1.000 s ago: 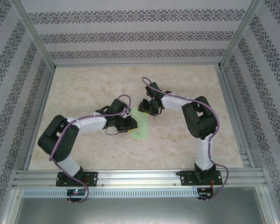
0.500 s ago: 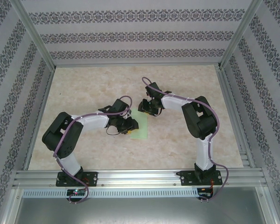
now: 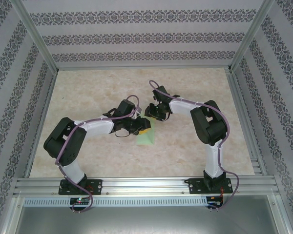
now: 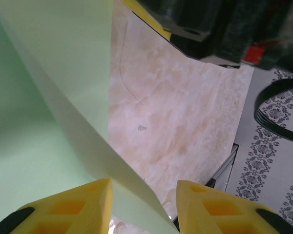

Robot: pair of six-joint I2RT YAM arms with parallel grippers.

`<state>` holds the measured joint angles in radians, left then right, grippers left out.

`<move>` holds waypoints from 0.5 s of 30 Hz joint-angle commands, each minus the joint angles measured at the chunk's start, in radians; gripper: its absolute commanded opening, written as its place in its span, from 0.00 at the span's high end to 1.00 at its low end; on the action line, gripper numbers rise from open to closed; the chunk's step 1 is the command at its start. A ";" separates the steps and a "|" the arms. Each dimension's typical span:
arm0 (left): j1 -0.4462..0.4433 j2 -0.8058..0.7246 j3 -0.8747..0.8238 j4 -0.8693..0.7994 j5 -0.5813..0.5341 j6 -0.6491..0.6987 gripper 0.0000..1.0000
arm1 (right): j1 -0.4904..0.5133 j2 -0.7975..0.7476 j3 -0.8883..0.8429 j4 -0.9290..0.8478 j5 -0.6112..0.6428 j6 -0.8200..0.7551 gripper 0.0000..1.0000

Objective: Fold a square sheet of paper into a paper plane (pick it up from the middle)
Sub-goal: Fold the triangle a second time at the center of the table.

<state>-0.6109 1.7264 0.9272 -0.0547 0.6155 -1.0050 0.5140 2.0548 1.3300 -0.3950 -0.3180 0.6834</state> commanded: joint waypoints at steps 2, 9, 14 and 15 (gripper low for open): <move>-0.008 0.042 0.043 0.069 -0.002 -0.023 0.57 | -0.002 0.071 -0.051 -0.047 0.011 -0.004 0.62; -0.004 0.065 0.031 0.062 -0.023 -0.018 0.50 | -0.018 0.029 -0.046 -0.025 -0.078 -0.013 0.61; 0.002 0.073 0.012 0.072 -0.037 -0.023 0.43 | -0.035 -0.032 -0.019 -0.004 -0.176 -0.024 0.58; 0.001 0.073 0.011 0.072 -0.040 -0.022 0.43 | -0.037 -0.044 -0.013 -0.004 -0.187 -0.025 0.58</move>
<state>-0.6106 1.7817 0.9417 -0.0265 0.5941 -1.0164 0.4801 2.0495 1.3235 -0.3809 -0.4358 0.6788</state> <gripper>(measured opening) 0.571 0.424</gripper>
